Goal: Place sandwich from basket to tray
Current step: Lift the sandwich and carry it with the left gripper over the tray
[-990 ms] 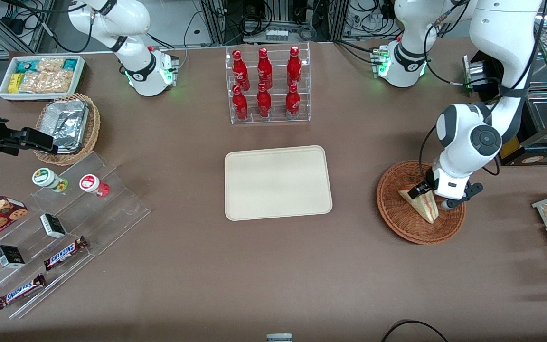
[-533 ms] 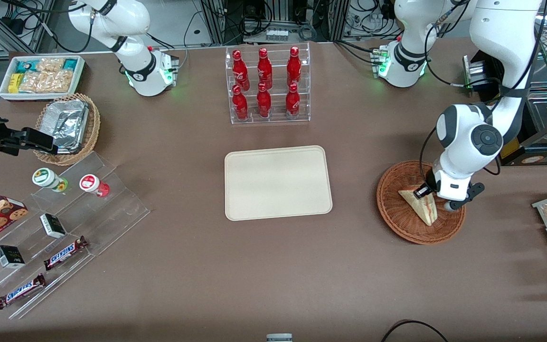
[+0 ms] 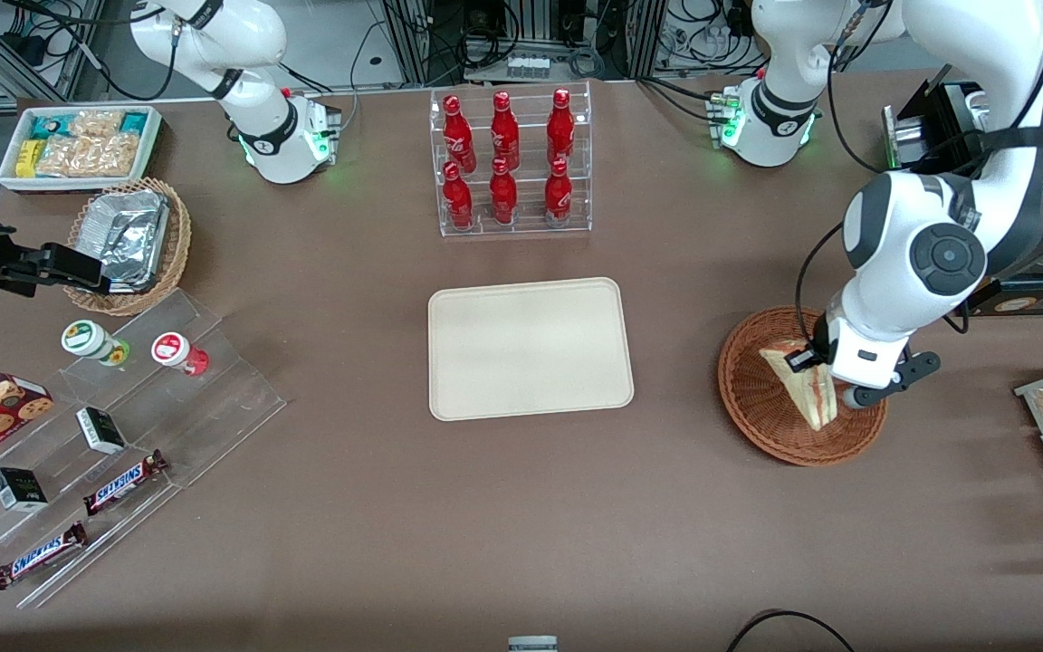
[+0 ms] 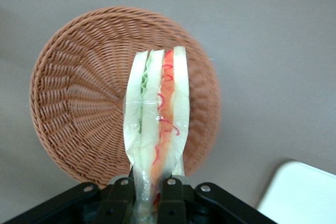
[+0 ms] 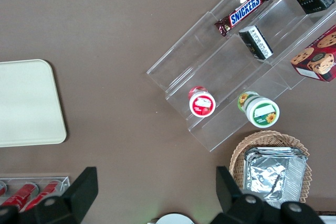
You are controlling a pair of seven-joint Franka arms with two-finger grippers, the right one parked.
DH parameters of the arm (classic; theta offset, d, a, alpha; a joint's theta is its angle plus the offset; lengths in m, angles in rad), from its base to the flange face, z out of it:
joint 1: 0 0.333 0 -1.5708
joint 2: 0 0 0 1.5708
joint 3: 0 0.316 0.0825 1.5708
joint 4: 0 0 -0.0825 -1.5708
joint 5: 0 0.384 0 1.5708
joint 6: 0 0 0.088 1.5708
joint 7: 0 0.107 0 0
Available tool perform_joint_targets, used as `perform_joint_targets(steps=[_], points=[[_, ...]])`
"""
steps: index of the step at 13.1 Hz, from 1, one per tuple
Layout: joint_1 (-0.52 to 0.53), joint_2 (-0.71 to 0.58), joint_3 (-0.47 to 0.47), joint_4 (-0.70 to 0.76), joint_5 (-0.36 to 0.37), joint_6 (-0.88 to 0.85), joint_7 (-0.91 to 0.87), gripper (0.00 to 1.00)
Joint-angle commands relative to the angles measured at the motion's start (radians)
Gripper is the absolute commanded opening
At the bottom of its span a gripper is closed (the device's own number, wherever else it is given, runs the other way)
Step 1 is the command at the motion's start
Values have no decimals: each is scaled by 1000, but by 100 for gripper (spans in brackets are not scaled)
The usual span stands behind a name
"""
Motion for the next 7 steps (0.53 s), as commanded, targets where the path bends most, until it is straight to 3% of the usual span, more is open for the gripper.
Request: perform_joint_targets(steps=[1, 7], points=[[-102, 39, 7, 146, 16, -106, -27, 0], [-391, 242, 7, 388, 5, -143, -114, 0]])
